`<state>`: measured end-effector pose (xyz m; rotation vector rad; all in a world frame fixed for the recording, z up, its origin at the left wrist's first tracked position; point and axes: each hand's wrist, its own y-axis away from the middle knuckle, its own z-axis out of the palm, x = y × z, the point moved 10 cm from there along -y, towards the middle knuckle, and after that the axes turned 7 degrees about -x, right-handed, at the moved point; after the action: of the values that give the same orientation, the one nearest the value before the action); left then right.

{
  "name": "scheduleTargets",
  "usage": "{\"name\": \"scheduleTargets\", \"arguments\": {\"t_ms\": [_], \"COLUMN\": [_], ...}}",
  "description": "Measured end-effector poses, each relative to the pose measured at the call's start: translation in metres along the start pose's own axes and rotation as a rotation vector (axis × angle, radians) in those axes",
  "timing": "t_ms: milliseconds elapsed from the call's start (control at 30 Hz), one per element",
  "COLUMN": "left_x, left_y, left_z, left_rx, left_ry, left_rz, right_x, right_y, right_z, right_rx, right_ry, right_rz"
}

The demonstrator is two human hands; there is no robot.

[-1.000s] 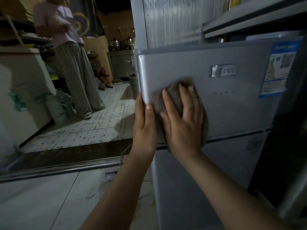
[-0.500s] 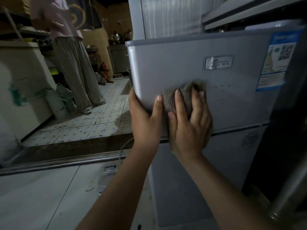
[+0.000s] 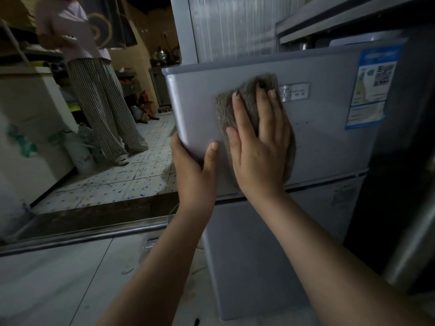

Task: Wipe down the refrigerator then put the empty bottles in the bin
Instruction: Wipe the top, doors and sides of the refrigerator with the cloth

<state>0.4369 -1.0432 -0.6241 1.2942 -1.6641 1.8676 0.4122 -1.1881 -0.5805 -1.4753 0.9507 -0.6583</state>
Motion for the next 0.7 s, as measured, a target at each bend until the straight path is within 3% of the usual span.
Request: {"name": "scheduleTargets", "arguments": {"t_ms": [267,367,500,700], "left_x": [0.021,0.045,0.07,0.065], "left_y": [0.018,0.023,0.031,0.021], "left_z": [0.007,0.016,0.047,0.067], "left_rx": [0.105,0.134,0.09,0.11], "left_ry": [-0.354,-0.478,-0.608,-0.746], "left_rz": [-0.016,0.146,0.395,0.45], "right_x": [0.029,0.035,0.056,0.059], "right_y": [0.069,0.06,0.024,0.018], "right_z": [0.007,0.003,-0.011,-0.017], "right_rx": [-0.155,-0.163,-0.078,0.01], "right_ry": [0.055,0.017,0.006,0.004], "right_rz": [-0.001,-0.062,0.03,0.02]}}
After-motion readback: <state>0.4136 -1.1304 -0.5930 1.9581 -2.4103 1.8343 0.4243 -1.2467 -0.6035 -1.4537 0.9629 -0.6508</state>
